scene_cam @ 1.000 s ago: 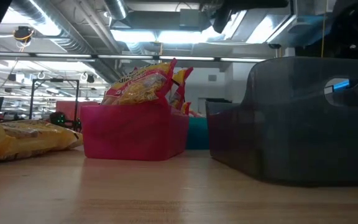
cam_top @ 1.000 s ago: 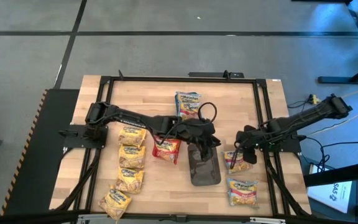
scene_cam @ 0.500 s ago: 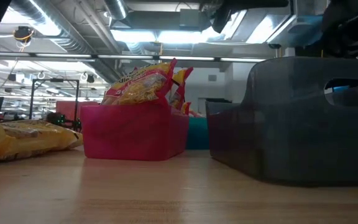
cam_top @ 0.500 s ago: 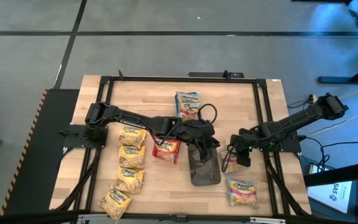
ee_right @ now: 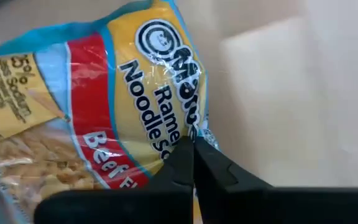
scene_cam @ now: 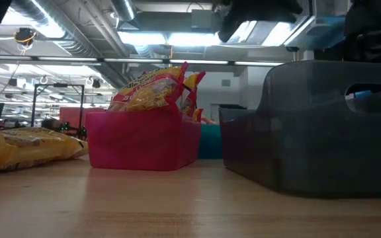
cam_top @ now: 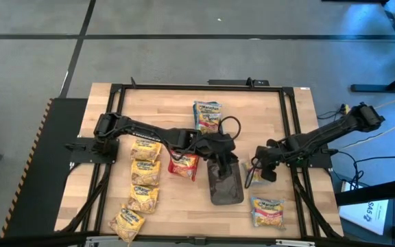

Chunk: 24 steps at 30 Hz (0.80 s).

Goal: Sort Maruchan noodles
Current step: Put the blue bag into the blue bin

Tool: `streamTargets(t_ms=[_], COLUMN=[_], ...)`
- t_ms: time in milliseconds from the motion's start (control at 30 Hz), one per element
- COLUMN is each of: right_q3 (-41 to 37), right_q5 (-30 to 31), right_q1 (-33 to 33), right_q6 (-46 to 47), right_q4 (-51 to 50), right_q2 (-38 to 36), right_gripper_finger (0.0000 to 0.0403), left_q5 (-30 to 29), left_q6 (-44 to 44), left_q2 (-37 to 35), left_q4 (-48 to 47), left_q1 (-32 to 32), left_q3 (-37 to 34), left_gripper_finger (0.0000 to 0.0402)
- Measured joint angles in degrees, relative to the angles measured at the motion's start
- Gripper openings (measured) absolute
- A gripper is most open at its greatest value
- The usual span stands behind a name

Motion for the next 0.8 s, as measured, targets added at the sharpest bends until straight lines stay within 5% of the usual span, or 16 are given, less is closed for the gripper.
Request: streamTargets(t_ms=[233, 533, 800], right_q3=[7.7, 20.8, 29.0], right_q5=[9.2, 20.2, 20.9], right_q1=[0.0, 0.0, 0.0], right_q6=[-0.4, -0.9, -4.5], right_q4=[-11.1, -17.3, -17.3], right_q2=[-3.9, -11.2, -12.5], right_gripper_finger=[0.0002, 0.0001, 0.0000], left_q5=[-0.8, -9.4, -9.0], left_q6=[-0.1, -0.3, -0.4], left_q2=[0.0, -0.3, -1.7], left_q4=[-3.6, -3.3, -2.1], left_q1=[0.0, 0.3, 2.4], left_q3=[0.0, 0.0, -0.1], left_gripper_finger=[0.0053, 0.0053, 0.0053])
